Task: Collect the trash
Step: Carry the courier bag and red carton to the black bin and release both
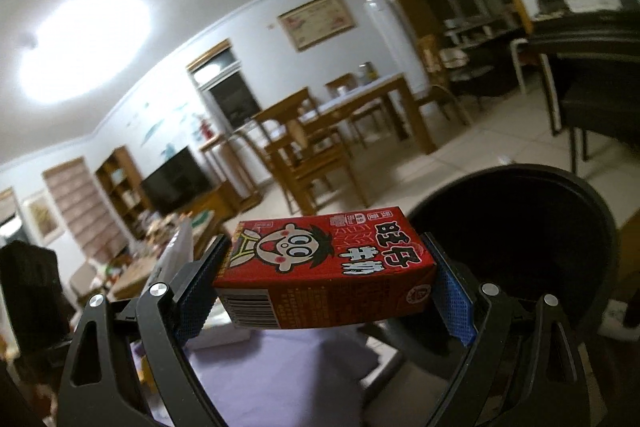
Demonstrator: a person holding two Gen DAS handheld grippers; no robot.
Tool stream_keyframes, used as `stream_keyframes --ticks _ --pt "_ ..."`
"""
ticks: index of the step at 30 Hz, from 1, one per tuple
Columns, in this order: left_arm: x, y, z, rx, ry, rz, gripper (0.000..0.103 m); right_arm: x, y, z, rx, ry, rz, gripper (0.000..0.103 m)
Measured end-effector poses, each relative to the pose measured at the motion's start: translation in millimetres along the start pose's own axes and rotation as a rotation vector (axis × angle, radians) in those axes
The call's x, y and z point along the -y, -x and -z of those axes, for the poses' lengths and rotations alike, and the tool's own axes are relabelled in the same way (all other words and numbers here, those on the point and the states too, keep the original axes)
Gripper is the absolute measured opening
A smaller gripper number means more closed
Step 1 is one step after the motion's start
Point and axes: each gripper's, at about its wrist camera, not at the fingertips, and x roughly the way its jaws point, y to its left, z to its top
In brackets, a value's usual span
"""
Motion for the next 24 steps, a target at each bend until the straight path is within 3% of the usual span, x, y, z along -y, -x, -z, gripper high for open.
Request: stream_keyframes --ticks 12,24 --pt "35 -57 -2 -0.098 -0.008 0.097 0.064 67 16 1 0.045 -0.094 0.077 0.090" --pt "61 -123 -16 -0.185 -0.065 0.134 0.064 128 6 4 0.048 -0.196 0.143 0.090"
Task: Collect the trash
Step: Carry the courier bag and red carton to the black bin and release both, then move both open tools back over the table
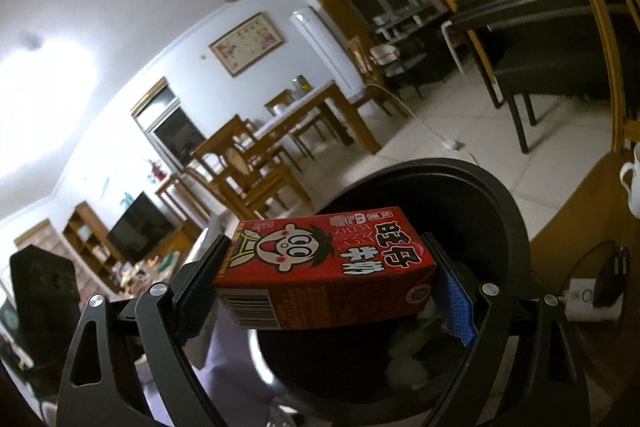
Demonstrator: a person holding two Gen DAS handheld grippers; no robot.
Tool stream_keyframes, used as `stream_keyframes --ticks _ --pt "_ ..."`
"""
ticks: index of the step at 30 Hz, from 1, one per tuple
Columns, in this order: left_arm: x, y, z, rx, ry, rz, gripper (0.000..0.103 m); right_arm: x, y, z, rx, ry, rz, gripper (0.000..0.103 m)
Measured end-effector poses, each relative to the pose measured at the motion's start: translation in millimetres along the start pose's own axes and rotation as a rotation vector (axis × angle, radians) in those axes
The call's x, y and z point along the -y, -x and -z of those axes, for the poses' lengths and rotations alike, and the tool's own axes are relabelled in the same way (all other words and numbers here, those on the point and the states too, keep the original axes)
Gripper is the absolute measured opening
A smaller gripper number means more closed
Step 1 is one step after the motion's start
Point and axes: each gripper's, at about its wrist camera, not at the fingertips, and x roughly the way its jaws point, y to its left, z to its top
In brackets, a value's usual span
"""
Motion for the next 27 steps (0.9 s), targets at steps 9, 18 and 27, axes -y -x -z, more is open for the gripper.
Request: stream_keyframes --ticks 9,18,27 --pt "7 -39 -2 -0.076 -0.035 -0.009 0.064 32 -22 -8 -0.006 -0.042 0.019 0.090" --pt "4 -54 0 -0.127 -0.023 -0.029 0.071 35 -31 -6 -0.052 -0.059 -0.014 0.098" --pt "-1 -30 1 -0.099 0.013 -0.029 0.080 22 -19 -3 -0.048 -0.041 -0.029 0.098"
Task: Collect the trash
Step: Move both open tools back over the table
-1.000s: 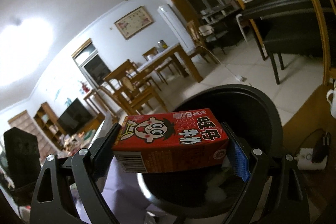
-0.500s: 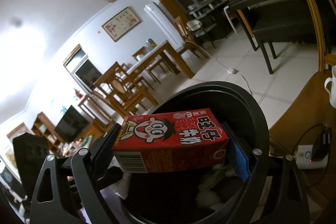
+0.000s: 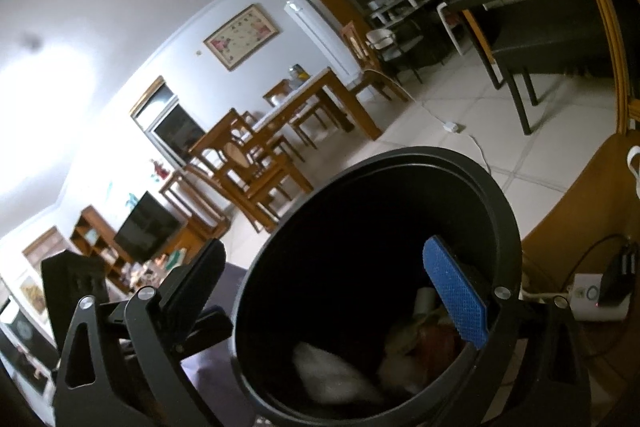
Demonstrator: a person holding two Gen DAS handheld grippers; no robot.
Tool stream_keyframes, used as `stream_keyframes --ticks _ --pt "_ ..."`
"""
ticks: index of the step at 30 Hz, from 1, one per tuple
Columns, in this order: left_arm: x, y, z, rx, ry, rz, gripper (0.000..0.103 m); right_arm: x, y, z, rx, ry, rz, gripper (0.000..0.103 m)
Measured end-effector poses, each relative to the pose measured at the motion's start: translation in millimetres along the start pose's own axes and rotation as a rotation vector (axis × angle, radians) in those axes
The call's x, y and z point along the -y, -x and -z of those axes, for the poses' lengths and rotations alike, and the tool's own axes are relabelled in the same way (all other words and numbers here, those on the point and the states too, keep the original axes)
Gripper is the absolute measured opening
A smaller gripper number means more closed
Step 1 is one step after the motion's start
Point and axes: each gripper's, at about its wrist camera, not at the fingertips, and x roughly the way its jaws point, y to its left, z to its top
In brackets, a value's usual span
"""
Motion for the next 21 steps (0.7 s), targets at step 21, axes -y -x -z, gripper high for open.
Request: stream_keyframes --ticks 21 --pt "-67 177 84 0.126 -0.013 -0.255 0.089 -185 -36 77 -0.376 0.279 -0.230 0.098"
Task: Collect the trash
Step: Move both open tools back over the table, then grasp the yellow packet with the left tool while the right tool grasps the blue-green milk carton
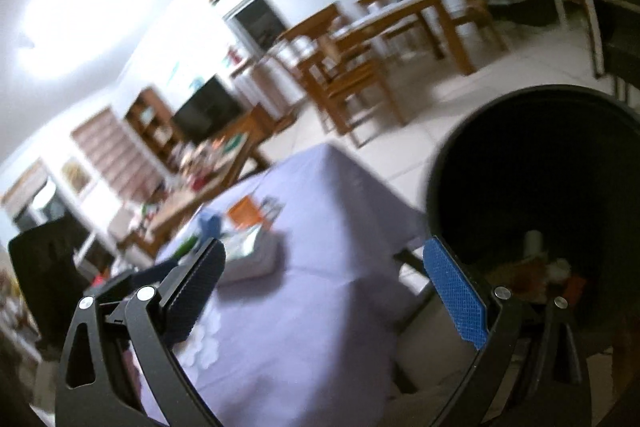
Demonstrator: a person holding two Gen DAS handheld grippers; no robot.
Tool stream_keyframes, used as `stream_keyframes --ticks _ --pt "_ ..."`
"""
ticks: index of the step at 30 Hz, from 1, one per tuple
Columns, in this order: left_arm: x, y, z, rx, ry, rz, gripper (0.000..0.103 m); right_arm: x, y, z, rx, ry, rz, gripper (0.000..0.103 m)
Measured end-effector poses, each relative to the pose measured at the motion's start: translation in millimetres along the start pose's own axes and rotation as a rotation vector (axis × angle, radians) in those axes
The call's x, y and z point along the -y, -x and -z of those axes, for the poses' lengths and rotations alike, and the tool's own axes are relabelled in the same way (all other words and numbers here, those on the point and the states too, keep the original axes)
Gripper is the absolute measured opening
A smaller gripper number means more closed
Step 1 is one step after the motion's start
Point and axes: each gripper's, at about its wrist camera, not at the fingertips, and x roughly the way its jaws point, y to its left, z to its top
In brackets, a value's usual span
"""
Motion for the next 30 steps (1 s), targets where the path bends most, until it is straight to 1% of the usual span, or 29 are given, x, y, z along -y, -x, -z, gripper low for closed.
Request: stream_keyframes --ticks 2,4,5,7,9,12,15,17,19,20,22,23,24,25,27,30 --pt "-24 16 15 0.006 0.008 -0.056 0.098 -30 -16 4 -0.028 0.051 -0.007 0.098" --pt "-45 27 28 -0.011 0.016 -0.119 0.098 -54 -29 5 -0.044 0.089 -0.007 0.098" --pt "-52 32 33 -0.018 0.022 -0.136 0.098 -68 -38 7 -0.054 0.110 0.002 0.098" --pt "-72 41 44 -0.038 0.044 -0.161 0.098 -83 -52 12 -0.075 0.133 0.007 0.098" --pt "-84 45 53 -0.058 0.048 -0.176 0.098 -100 -67 14 -0.106 0.150 0.020 0.098" --pt "-94 42 64 -0.112 0.018 -0.200 0.098 -119 -92 17 -0.131 0.184 0.050 0.098" --pt "-101 39 73 -0.146 -0.005 -0.213 0.098 -137 -120 20 -0.164 0.227 0.119 0.098" --pt "-104 35 74 -0.160 -0.003 -0.204 0.098 -148 -142 23 -0.190 0.245 0.179 0.098" --pt "-108 36 82 -0.165 0.004 -0.195 0.097 -162 -160 27 -0.210 0.279 0.222 0.098" --pt "-108 34 82 -0.170 0.001 -0.194 0.096 -167 -167 29 -0.209 0.299 0.247 0.098" --pt "-108 29 83 -0.184 -0.009 -0.191 0.087 -179 -179 31 -0.213 0.319 0.267 0.098" --pt "-110 31 89 -0.195 -0.006 -0.184 0.079 -181 -182 32 -0.217 0.326 0.275 0.098" --pt "-111 29 91 -0.208 0.004 -0.173 0.074 -183 -185 33 -0.220 0.334 0.286 0.098" --pt "-114 30 91 -0.211 0.019 -0.167 0.073 -187 -190 34 -0.225 0.350 0.306 0.098" --pt "-120 31 91 -0.205 0.045 -0.150 0.069 -190 -197 37 -0.227 0.373 0.338 0.098" --pt "-121 34 89 -0.197 0.070 -0.126 0.067 -198 -207 42 -0.215 0.411 0.372 0.098"
